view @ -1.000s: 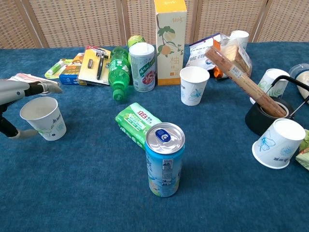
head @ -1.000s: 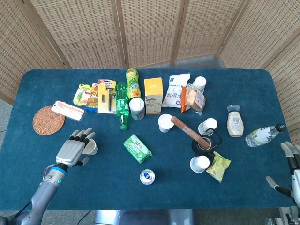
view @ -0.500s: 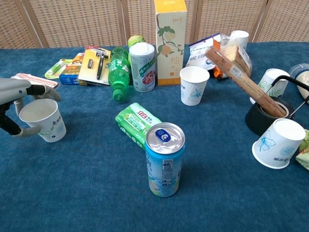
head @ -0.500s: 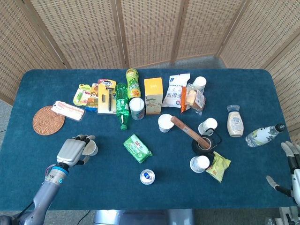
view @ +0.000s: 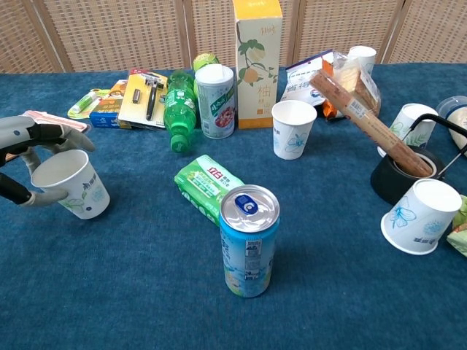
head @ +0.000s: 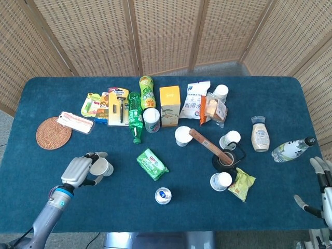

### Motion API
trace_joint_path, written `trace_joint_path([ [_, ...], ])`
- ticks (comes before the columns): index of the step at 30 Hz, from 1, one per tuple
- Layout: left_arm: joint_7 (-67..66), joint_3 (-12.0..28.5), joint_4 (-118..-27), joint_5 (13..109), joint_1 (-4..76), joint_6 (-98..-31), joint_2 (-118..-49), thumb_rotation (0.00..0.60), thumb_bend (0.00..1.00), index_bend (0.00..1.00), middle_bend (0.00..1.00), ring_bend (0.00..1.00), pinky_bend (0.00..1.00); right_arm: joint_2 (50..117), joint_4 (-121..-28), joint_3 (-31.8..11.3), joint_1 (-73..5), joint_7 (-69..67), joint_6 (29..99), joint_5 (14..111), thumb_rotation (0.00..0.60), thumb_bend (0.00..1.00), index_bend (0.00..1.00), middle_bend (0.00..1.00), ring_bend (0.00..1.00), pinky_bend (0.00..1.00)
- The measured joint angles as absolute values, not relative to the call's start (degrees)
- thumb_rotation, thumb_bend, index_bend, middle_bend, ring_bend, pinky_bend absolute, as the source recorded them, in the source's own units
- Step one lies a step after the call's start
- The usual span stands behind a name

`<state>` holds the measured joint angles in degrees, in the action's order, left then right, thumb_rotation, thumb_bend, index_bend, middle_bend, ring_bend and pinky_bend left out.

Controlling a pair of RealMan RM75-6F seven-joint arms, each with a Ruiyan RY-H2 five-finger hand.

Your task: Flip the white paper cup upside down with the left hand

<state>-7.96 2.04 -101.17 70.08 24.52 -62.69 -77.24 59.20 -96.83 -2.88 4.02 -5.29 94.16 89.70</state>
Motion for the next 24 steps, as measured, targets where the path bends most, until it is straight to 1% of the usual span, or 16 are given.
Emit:
trace_joint_path([
  [7, 12.5, 0.1, -94.7, 79.7, 20.8, -65.9, -77.9, 0.6, 0.38, 0.23, 0.33, 0.28, 0.46, 59.4, -96.9, -2.9, 3.9, -4.7, 94.0, 89.7, 0.6, 0.21, 0.0, 0.0, 0.0, 0.02],
  [11, 20.3, -1.1, -89.7, 82.2, 19.0, -67.2, -79.2, 0.6, 0.39, 0.23, 0.33, 0.28, 0.46, 59.5, -96.8, -2.8, 3.9, -4.5, 93.9, 89.8, 0.6, 0.21, 0.0, 0.0, 0.0, 0.02],
  [15, 25.0, -2.3, -84.5, 84.2, 17.7, -68.1, -80.8, 0.6, 0.39, 0.23, 0.33, 0.28, 0.46, 59.6, -96.8, -2.8, 3.9, -4.4, 93.8, 89.7, 0.6, 0.21, 0.0, 0.0, 0.0, 0.02],
  [16, 26.0, -2.7, -83.0, 84.7, 17.3, -68.4, -81.2, 0.6, 0.39, 0.22, 0.3, 0.25, 0.43, 59.6, -96.8, -2.8, 3.8, -4.3, 93.8, 89.6, 0.6, 0.21, 0.0, 0.0, 0.0, 0.02],
  [17, 26.5, -3.0, -82.1, 85.0, 17.0, -68.6, -81.4, 0.6, 0.39, 0.2, 0.24, 0.18, 0.37, 59.6, -96.8, -2.8, 3.8, -4.3, 93.8, 89.6, 0.6, 0.21, 0.0, 0.0, 0.0, 0.02],
  [18, 26.7, -3.3, -81.5, 85.3, 16.7, -68.7, -81.5, 0.6, 0.39, 0.18, 0.14, 0.1, 0.26, 59.6, -96.8, -2.8, 3.8, -4.2, 93.7, 89.6, 0.6, 0.21, 0.0, 0.0, 0.0, 0.02],
  [19, 26.4, -3.6, -81.1, 85.4, 16.5, -68.8, -81.4, 0.6, 0.39, 0.17, 0.08, 0.05, 0.17, 59.6, -96.8, -2.8, 3.8, -4.1, 93.7, 89.6, 0.6, 0.21, 0.0, 0.0, 0.0, 0.02],
  [20, 25.8, -3.7, -81.1, 85.4, 16.4, -68.8, -81.3, 0.6, 0.39, 0.16, 0.01, 0.0, 0.06, 59.6, -96.9, -2.8, 3.8, -4.0, 93.7, 89.6, 0.6, 0.21, 0.0, 0.0, 0.0, 0.02],
  [21, 25.1, -3.8, -81.2, 85.4, 16.2, -69.0, -81.2, 0.6, 0.39, 0.15, 0.0, 0.0, 0.02, 59.7, -96.9, -2.8, 3.8, -3.9, 93.8, 89.7, 0.6, 0.21, 0.0, 0.0, 0.0, 0.02],
  [22, 23.7, -3.9, -81.4, 85.3, 15.9, -69.2, -80.9, 0.6, 0.39, 0.14, 0.0, 0.0, 0.0, 59.7, -96.9, -2.8, 3.8, -3.8, 93.8, 89.7, 0.6, 0.21, 0.0, 0.0, 0.0, 0.02],
  [24, 21.3, -4.1, -82.2, 85.1, 15.4, -69.7, -80.4, 0.6, 0.39, 0.12, 0.0, 0.0, 0.0, 59.7, -96.9, -2.7, 3.8, -3.7, 93.8, 89.7, 0.6, 0.21, 0.0, 0.0, 0.0, 0.02],
])
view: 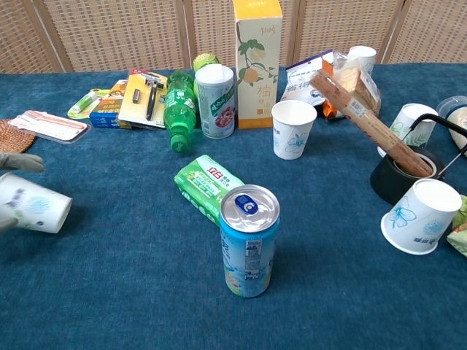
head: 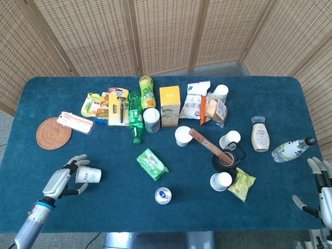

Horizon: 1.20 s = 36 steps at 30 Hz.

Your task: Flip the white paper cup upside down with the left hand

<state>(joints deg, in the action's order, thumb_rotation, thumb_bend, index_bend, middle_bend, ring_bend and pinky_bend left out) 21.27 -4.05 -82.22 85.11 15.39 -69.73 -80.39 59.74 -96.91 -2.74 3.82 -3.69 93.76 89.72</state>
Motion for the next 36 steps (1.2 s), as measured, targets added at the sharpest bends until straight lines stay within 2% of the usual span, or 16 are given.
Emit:
trace_joint_path([
  [9, 8.5, -4.0, -88.8, 83.4, 14.1, -70.7, -76.3, 0.6, 0.39, 0.11, 0.0, 0.0, 0.0, 59.7, -97.0, -2.7, 3.8, -3.8, 93.8, 89.8, 0.6, 0.21, 0.0, 0.0, 0.0, 0.02],
  [18, -8.1, -2.6, -96.3, 78.6, 17.4, -65.4, -73.0, 0.6, 0.39, 0.08, 0.0, 0.0, 0.0, 59.6, -97.0, -2.7, 3.8, -3.9, 93.7, 89.7, 0.6, 0.21, 0.0, 0.0, 0.0, 0.02],
  [28, -28.9, -0.7, -104.9, 67.7, 23.1, -60.1, -72.0, 0.6, 0.38, 0.06, 0.0, 0.0, 0.0, 59.6, -96.9, -2.8, 3.7, -3.9, 93.6, 89.5, 0.6, 0.21, 0.0, 0.0, 0.0, 0.02],
  [36, -42.3, -0.5, -109.8, 55.9, 26.6, -60.8, -73.5, 0.6, 0.39, 0.05, 0.0, 0.0, 0.0, 59.4, -96.8, -2.8, 3.8, -4.7, 93.8, 89.7, 0.6, 0.21, 0.0, 0.0, 0.0, 0.02],
])
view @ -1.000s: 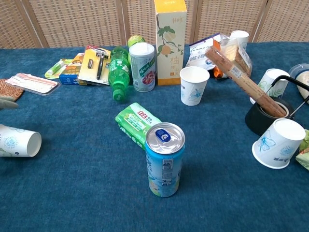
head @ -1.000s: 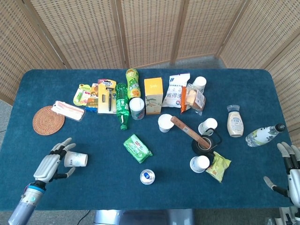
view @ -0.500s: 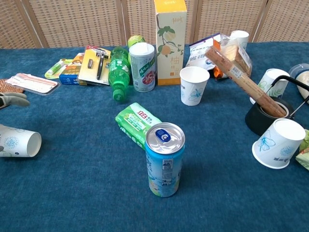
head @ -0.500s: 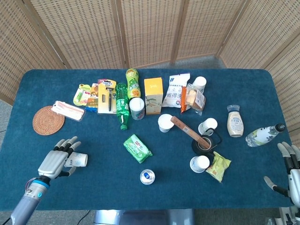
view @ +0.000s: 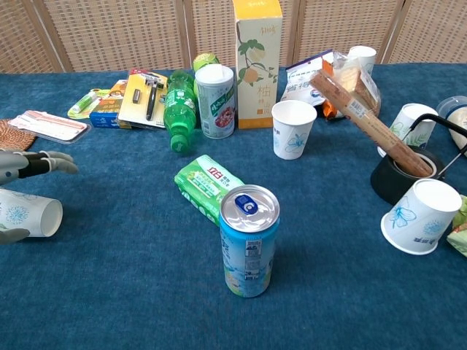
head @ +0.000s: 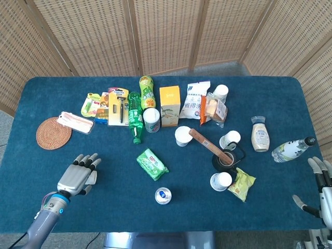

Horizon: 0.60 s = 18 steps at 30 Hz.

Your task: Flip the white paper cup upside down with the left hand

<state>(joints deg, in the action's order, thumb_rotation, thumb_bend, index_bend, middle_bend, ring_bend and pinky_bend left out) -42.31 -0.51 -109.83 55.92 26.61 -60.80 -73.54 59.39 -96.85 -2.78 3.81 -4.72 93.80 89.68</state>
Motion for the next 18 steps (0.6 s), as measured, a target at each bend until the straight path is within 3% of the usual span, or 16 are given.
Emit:
trace_joint_path([
  [10, -48.7, -1.3, -110.4, 49.8, 29.5, -65.3, -78.2, 0.6, 0.39, 0.09, 0.0, 0.0, 0.1, 59.1, -96.8, -2.8, 3.9, -5.6, 94.0, 89.6, 0.6, 0.21, 0.0, 0.0, 0.0, 0.02],
  [18, -50.7, -1.9, -110.2, 47.9, 30.6, -66.8, -78.4, 0.6, 0.39, 0.18, 0.17, 0.05, 0.17, 59.3, -96.8, -2.7, 3.8, -5.3, 93.7, 89.7, 0.6, 0.21, 0.0, 0.0, 0.0, 0.02],
])
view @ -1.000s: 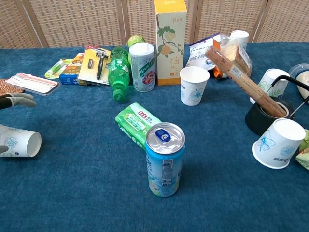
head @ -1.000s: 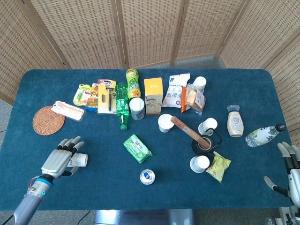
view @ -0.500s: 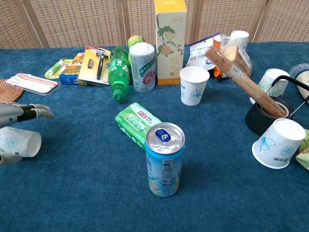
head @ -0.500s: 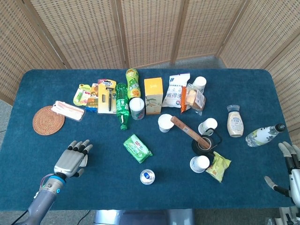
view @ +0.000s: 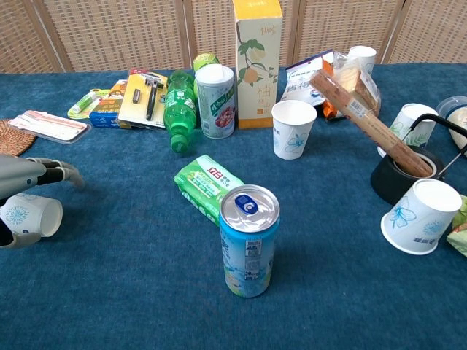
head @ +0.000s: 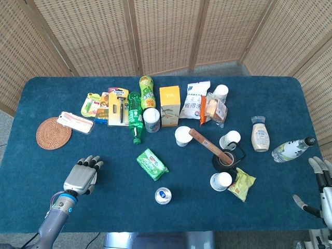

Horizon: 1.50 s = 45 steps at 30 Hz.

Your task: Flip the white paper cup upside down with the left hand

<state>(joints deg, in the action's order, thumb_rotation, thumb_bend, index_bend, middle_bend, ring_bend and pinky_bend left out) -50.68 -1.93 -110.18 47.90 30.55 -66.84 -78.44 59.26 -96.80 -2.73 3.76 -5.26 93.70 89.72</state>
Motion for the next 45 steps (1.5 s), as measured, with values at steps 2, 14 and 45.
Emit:
trace_joint_path([
  [2, -51.4, -2.1, -109.9, 47.4, 30.9, -67.1, -78.7, 0.6, 0.39, 0.2, 0.21, 0.09, 0.2, 59.3, -96.8, -2.7, 3.8, -5.1, 93.7, 89.7, 0.6, 0.21, 0.0, 0.0, 0.0, 0.02],
  [14, -51.4, -2.5, -110.1, 46.8, 31.5, -69.7, -79.1, 0.6, 0.39, 0.29, 0.4, 0.29, 0.3, 59.3, -96.7, -2.7, 3.6, -5.5, 93.4, 89.7, 0.6, 0.21, 0.0, 0.0, 0.0, 0.02],
  [45, 20.6, -2.5, -89.0, 83.8, 18.2, -79.0, -83.0, 0.6, 0.38, 0.29, 0.44, 0.35, 0.34, 59.6, -97.0, -2.3, 3.5, -4.6, 92.9, 90.0, 0.6, 0.21, 0.0, 0.0, 0.0, 0.02],
])
